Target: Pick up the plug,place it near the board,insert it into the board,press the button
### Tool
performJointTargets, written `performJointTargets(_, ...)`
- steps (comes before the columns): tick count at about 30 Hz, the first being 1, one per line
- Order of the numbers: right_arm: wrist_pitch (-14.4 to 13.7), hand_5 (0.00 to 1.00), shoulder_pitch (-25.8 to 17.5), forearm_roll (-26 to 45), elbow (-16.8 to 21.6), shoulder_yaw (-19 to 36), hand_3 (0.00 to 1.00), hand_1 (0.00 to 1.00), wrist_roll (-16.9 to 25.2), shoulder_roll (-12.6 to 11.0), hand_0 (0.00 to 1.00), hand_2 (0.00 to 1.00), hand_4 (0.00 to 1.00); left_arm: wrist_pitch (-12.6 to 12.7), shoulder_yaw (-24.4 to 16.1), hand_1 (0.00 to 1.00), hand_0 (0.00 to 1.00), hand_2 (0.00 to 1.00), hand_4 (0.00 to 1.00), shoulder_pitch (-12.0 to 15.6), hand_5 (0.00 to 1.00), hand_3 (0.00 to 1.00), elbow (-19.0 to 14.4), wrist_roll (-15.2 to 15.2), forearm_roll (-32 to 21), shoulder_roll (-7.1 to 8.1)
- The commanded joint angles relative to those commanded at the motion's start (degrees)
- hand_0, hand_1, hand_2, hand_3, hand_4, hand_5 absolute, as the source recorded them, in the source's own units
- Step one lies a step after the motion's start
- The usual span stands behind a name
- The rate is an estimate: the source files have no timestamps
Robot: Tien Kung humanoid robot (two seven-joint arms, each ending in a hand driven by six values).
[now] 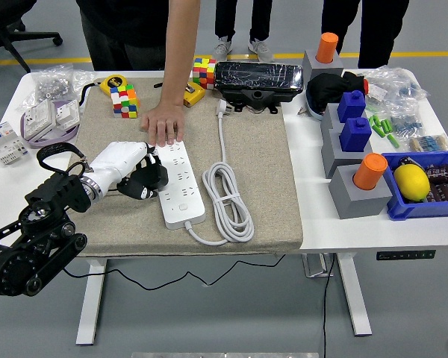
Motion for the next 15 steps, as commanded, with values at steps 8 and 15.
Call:
performJointTargets(8,-0.02,0.998,0.19,0.05,0.00,0.02,0.788,0.751,0.03,-0.08,0.804,0.747,0.998,-0.24,0.77,0.266,0.223,0.376,0.806,-0.85,0.002,0.505,0.34,-0.01,-0.27,0.18)
performJointTargets(15,-0.03,0.998,0.27,0.08,0.00,0.06,0.788,0.751,0.06,-0.15,0.804,0.746,0.998,-0.32,1.89,0.268,0.224,0.377,0.803,-1.27,0.002,0.506,0.59,-0.05,-0.64,0.49)
